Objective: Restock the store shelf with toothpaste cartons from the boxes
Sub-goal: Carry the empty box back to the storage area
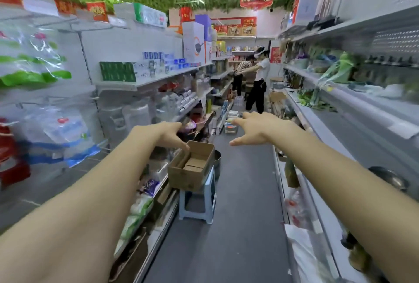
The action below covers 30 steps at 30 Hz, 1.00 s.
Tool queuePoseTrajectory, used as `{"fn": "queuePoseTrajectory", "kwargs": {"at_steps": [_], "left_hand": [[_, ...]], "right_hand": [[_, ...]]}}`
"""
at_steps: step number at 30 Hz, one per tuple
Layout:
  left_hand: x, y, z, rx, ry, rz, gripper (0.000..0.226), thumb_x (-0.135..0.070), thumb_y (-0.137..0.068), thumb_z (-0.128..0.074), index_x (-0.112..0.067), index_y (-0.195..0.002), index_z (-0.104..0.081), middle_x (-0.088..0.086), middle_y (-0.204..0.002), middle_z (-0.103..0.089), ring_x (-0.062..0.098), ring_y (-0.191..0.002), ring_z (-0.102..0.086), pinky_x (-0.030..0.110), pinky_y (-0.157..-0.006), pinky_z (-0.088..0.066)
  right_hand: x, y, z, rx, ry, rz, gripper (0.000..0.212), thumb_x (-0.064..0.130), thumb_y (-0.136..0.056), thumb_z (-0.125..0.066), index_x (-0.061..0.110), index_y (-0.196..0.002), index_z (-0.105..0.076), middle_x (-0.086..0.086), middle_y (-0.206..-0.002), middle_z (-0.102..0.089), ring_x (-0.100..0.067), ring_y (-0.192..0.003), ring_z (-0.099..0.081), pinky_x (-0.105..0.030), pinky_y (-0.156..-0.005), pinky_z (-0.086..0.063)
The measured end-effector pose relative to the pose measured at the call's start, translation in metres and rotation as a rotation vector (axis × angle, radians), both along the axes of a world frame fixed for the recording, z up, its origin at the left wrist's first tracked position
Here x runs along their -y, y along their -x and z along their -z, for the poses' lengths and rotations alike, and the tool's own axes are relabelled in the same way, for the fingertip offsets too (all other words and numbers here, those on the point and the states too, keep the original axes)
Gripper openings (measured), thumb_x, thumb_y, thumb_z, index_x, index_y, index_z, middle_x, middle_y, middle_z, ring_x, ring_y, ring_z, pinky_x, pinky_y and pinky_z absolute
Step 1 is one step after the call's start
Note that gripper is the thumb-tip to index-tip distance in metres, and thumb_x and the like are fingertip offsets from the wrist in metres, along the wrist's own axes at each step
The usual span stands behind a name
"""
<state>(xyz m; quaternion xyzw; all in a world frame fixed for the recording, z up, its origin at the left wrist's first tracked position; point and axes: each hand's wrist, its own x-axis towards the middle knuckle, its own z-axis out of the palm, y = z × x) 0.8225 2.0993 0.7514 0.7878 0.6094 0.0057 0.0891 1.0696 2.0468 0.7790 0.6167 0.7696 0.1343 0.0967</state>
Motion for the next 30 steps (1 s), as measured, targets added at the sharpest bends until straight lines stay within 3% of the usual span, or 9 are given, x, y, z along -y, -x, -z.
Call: {"fn": "queuePoseTrajectory", "kwargs": {"at_steps": [10, 17, 20, 23, 30], "left_hand": [[-0.236, -0.045, 0.028, 0.056, 0.049, -0.004, 0.079, -0.056, -0.083, -0.063, -0.018, -0.145, -0.031, 0.007, -0.149, -0.038, 0.027, -0.132, -0.041, 0.045, -0.108, -0.037], [-0.392, -0.045, 0.106, 0.139, 0.142, -0.196, 0.081, -0.06, -0.078, -0.066, -0.018, -0.141, -0.039, 0.006, -0.141, -0.048, 0.025, -0.123, -0.049, 0.04, -0.105, -0.04], [-0.435, -0.051, 0.148, 0.246, 0.204, -0.272, 0.074, -0.053, -0.085, -0.064, -0.017, -0.143, -0.037, 0.006, -0.144, -0.046, 0.024, -0.126, -0.047, 0.03, -0.101, -0.038], [-0.458, -0.043, 0.194, 0.393, 0.296, -0.389, 0.071, -0.048, -0.086, -0.064, -0.016, -0.144, -0.037, 0.009, -0.143, -0.046, 0.026, -0.126, -0.047, 0.032, -0.102, -0.039], [-0.519, -0.008, 0.305, 0.425, 0.255, -0.678, 0.061, -0.046, -0.089, -0.061, -0.014, -0.138, -0.043, 0.011, -0.135, -0.054, 0.028, -0.121, -0.053, 0.032, -0.094, -0.044]], "right_hand": [[-0.258, -0.035, 0.02, -0.027, 0.089, -0.056, 0.081, 0.071, -0.085, -0.04, 0.026, -0.149, -0.02, -0.007, -0.153, -0.027, -0.03, -0.136, -0.033, -0.048, -0.105, -0.038], [-0.45, -0.051, 0.077, -0.027, 0.172, -0.163, 0.079, 0.069, -0.086, -0.044, 0.027, -0.149, -0.022, -0.009, -0.151, -0.03, -0.031, -0.136, -0.034, -0.044, -0.104, -0.036], [-0.524, -0.048, 0.112, 0.044, 0.257, -0.199, 0.08, 0.068, -0.085, -0.046, 0.027, -0.149, -0.022, -0.009, -0.151, -0.029, -0.03, -0.137, -0.033, -0.043, -0.106, -0.034], [-0.59, -0.034, 0.142, 0.017, 0.368, -0.217, 0.082, 0.069, -0.085, -0.046, 0.027, -0.15, -0.019, -0.008, -0.153, -0.026, -0.03, -0.137, -0.032, -0.045, -0.108, -0.034], [-0.714, 0.023, 0.22, -0.013, 0.517, -0.42, 0.076, 0.065, -0.089, -0.043, 0.026, -0.15, -0.021, -0.009, -0.153, -0.026, -0.028, -0.138, -0.029, -0.041, -0.106, -0.032]]}}
